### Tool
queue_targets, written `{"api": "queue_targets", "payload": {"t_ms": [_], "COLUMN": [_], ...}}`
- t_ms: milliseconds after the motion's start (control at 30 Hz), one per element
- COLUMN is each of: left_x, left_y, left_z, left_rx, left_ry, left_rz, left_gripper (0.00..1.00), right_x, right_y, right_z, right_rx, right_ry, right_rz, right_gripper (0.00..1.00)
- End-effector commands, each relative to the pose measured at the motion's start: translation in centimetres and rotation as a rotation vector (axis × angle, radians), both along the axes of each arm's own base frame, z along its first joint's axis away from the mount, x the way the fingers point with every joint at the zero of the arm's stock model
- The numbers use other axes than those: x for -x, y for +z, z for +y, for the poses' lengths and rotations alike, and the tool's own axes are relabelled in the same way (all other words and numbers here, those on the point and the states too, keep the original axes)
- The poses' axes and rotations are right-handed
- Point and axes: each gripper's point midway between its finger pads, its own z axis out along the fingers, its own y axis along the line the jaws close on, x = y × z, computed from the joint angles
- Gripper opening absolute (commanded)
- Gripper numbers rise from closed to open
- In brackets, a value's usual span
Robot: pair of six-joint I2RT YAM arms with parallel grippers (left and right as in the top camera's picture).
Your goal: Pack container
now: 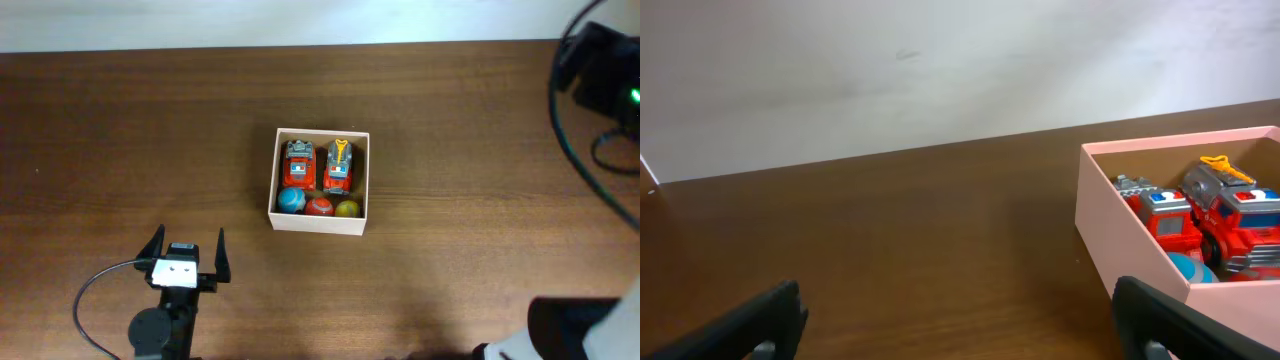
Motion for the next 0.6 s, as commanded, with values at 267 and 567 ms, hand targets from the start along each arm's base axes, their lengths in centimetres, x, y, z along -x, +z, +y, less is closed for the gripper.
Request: {"api": "queue_targets", "payload": {"t_ms": [267,567], "left_x": [0.0,0.0], "left_y": [-0.1,-0.1], "left_z": [0.2,0.2], "left_rx": [-0.017,-0.017], "left_ry": [0.008,0.008], "left_rz": [-0.002,-0.002], "left_gripper": [0.99,0.99], "right_x": [5.2,1.9], "right_y": [-1.9,-5.2], "right_z": [-0.1,-0.2], "right_rx": [0.025,0.029], "right_ry": [-0.022,-0.027], "right_rz": [0.079,-0.077], "right_gripper": [0.99,0.99]}}
